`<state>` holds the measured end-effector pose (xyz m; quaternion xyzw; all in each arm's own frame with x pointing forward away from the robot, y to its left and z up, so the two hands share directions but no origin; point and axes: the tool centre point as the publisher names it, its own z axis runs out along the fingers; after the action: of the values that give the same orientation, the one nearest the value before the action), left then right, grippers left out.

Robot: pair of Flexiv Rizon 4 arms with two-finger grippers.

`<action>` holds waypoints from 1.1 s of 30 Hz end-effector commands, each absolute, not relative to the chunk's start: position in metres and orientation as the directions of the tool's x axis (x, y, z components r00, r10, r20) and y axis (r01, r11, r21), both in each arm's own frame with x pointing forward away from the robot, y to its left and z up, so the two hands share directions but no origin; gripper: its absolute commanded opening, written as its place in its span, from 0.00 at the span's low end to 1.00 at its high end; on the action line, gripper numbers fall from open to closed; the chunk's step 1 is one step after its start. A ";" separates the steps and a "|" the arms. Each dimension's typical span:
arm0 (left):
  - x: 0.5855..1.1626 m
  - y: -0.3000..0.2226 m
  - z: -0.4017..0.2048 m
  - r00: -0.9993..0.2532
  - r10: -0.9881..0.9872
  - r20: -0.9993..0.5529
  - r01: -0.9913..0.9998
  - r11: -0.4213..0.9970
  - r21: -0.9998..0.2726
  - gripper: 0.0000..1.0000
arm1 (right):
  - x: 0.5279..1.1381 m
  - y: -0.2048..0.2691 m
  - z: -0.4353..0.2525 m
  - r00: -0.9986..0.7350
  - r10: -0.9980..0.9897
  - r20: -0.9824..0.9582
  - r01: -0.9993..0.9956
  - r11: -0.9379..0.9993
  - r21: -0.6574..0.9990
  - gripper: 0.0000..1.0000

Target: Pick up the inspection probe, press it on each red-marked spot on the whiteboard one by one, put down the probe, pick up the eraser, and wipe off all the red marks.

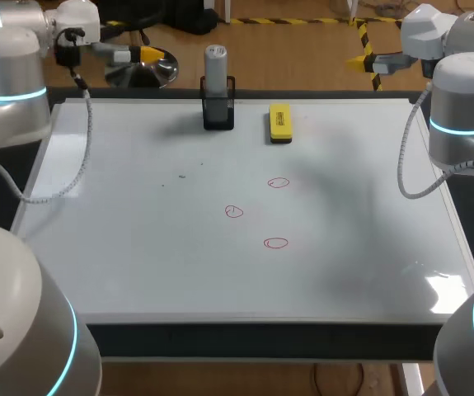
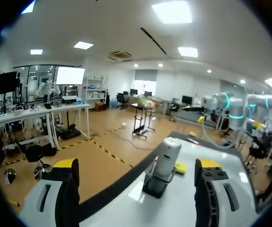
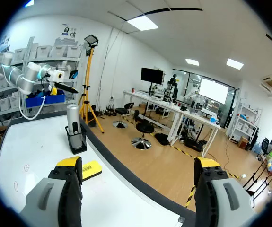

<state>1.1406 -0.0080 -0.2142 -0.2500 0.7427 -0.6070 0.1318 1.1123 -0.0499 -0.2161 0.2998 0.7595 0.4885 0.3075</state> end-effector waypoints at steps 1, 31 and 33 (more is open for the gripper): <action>1.168 -0.012 -0.222 -0.943 -0.317 0.103 -0.146 0.117 -0.982 1.00 | 1.113 -0.050 -0.216 -0.631 0.756 -0.174 0.155 0.343 0.926 1.00; 1.183 -0.087 -0.245 -0.997 0.030 0.065 -0.064 0.035 -0.997 1.00 | 1.113 -0.050 -0.216 -0.631 0.756 -0.174 0.155 0.343 0.926 1.00; 1.180 -0.093 -0.243 -0.997 0.030 0.067 -0.066 0.033 -0.997 1.00 | 1.113 -0.050 -0.216 -0.631 0.756 -0.174 0.155 0.343 0.926 1.00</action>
<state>1.1750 -0.0874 -0.2389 -0.0409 0.7210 -0.6917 -0.0041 1.1123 -0.0498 -0.2161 0.2998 0.7595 0.4885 0.3075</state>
